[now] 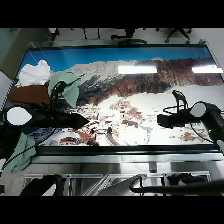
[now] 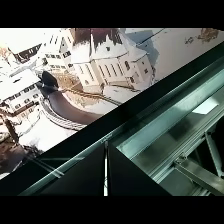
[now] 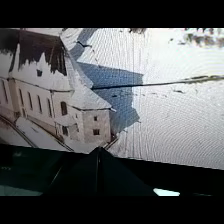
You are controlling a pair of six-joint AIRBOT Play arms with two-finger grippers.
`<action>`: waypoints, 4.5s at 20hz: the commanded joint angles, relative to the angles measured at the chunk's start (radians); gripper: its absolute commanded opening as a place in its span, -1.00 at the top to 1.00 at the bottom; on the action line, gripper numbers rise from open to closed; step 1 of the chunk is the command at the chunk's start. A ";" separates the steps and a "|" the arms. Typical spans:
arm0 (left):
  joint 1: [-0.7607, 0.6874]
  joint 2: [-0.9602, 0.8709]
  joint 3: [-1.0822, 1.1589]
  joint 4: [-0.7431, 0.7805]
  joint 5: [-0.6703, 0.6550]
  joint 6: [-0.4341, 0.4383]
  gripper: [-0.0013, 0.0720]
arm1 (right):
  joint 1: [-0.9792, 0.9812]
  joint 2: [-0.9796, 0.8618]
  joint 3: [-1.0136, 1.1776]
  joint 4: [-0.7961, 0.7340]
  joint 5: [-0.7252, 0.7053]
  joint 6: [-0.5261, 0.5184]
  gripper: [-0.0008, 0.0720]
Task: Fold the shirts.
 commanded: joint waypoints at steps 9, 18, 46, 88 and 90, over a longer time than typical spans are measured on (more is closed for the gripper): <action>0.000 -0.129 -0.003 0.000 0.000 0.000 0.92 | 0.001 -0.003 -0.003 0.000 0.000 0.000 0.94; 0.000 -0.457 -0.003 -0.007 0.000 -0.017 0.91 | 0.001 -0.003 -0.003 0.005 -0.002 0.009 0.94; 0.431 -0.823 0.346 0.025 0.652 0.199 -0.94 | -0.002 -0.118 -0.003 0.045 -0.320 0.011 -0.79; -0.166 -0.753 0.764 0.280 -0.365 -0.143 -0.63 | -0.148 -0.125 -0.005 0.292 0.105 -0.259 -0.86; -0.112 -0.659 0.554 0.306 -0.271 -0.143 -0.63 | -0.125 -0.124 -0.093 0.315 0.074 -0.262 -0.86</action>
